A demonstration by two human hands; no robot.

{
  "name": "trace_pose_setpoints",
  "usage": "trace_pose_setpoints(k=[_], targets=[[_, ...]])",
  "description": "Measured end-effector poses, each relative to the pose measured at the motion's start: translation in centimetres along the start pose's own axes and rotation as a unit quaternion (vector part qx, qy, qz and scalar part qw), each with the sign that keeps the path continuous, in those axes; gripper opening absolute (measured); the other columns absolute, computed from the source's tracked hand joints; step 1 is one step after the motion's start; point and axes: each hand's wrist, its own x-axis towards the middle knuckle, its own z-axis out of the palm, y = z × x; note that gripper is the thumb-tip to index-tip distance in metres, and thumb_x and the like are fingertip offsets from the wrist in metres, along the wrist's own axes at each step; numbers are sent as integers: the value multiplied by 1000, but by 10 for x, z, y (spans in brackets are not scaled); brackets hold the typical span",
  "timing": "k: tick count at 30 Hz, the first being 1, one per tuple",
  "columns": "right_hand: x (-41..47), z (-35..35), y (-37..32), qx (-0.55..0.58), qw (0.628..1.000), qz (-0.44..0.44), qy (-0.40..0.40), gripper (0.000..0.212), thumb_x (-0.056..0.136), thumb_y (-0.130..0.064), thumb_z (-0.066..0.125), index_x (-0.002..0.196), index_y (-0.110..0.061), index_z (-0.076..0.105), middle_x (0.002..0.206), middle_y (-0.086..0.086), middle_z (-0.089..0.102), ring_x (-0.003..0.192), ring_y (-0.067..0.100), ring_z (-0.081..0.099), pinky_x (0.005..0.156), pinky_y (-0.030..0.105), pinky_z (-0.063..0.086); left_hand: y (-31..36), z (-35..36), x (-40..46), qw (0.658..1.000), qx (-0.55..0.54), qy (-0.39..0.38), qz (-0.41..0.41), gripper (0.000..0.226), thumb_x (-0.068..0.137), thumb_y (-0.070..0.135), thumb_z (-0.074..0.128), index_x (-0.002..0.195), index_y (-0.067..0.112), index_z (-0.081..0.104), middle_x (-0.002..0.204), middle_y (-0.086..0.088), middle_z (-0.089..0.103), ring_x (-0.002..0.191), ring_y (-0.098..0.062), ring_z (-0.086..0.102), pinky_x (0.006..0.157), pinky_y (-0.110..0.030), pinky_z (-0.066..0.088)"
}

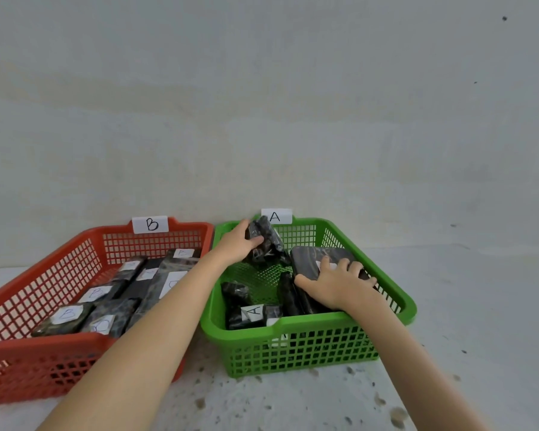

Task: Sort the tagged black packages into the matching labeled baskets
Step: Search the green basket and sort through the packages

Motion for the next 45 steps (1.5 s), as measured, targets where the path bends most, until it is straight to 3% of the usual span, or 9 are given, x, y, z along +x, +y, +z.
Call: trace_pose_setpoints(k=[2, 6, 12, 14, 17, 27, 33, 39, 45], targets=[[-1, 0, 0, -1, 1000, -1, -4, 87, 84, -69, 25, 149, -14, 8, 154, 21, 7, 140, 43, 3, 108, 63, 10, -2, -2, -1, 990, 137, 23, 21, 63, 88, 46, 54, 139, 12, 37, 142, -13, 47, 128, -30, 45, 103, -39, 39], [-3, -1, 0, -3, 1000, -3, -11, 87, 84, -69, 24, 149, -14, 5, 155, 20, 5, 141, 42, 2, 108, 62, 9, -3, -6, -5, 878, 478, -2, 7, 57, 71, 64, 61, 103, 17, 62, 127, -6, 56, 128, -32, 36, 105, -47, 27], [-4, -4, 0, -5, 1000, -3, -18, 87, 84, -69, 24, 149, -14, 5, 155, 20, 4, 141, 42, 1, 109, 62, 10, 3, -6, -5, 959, 273, 70, 8, 51, 83, 57, 53, 56, 17, 37, 62, 5, 47, 93, -27, 61, 95, -44, 35], [-5, -4, 0, -3, 1000, -3, -19, 87, 84, -69, 24, 149, -14, 5, 155, 20, 4, 141, 42, 1, 109, 62, 10, 3, -4, -4, 980, 180, 81, -23, 45, 83, 50, 59, 63, 14, 44, 63, 1, 49, 101, -32, 62, 100, -48, 38], [-5, -4, -1, 0, 1000, -3, -22, 87, 85, -68, 24, 149, -14, 4, 155, 20, 2, 141, 42, 0, 109, 62, 9, 1, -3, -6, 983, 173, 47, -39, 65, 80, 38, 69, 127, 7, 37, 114, -11, 63, 113, -31, 58, 105, -50, 36], [-6, -3, 0, -12, 999, -14, -52, 113, 68, -85, 32, 149, -16, -8, 155, 22, -9, 142, 43, -5, 111, 62, 9, 3, -1, -11, 844, 531, -61, -36, 57, 79, 47, 65, 125, 16, 53, 134, -4, 52, 132, -29, 29, 110, -53, 18], [-12, -17, 4, -26, 995, -11, -96, 133, 59, -79, 57, 145, -15, -21, 153, 27, -12, 140, 48, -9, 112, 61, 13, 5, -2, -12, 870, 492, -33, 8, 113, 62, 73, 62, 143, 4, 23, 146, -18, 32, 136, -34, 28, 111, -56, 19], [-15, -17, 0, -89, 990, 23, -104, 122, 61, -81, 54, 146, -2, 16, 151, 21, 21, 136, 44, 23, 107, 55, 32, 29, 18, -17, 980, 141, -91, 108, 91, 71, 79, 28, 120, 5, 47, 106, -8, 62, 93, -19, 63, 81, -31, 50], [-14, -33, 12, -17, 997, -47, -65, 103, 68, -85, 30, 135, -7, 43, 141, 20, 43, 129, 35, 42, 107, 49, 34, 32, 35, -13, 982, -123, -141, 18, 56, 85, 34, 63, 127, 7, 37, 95, 3, 60, 65, -5, 58, 45, -14, 45]])
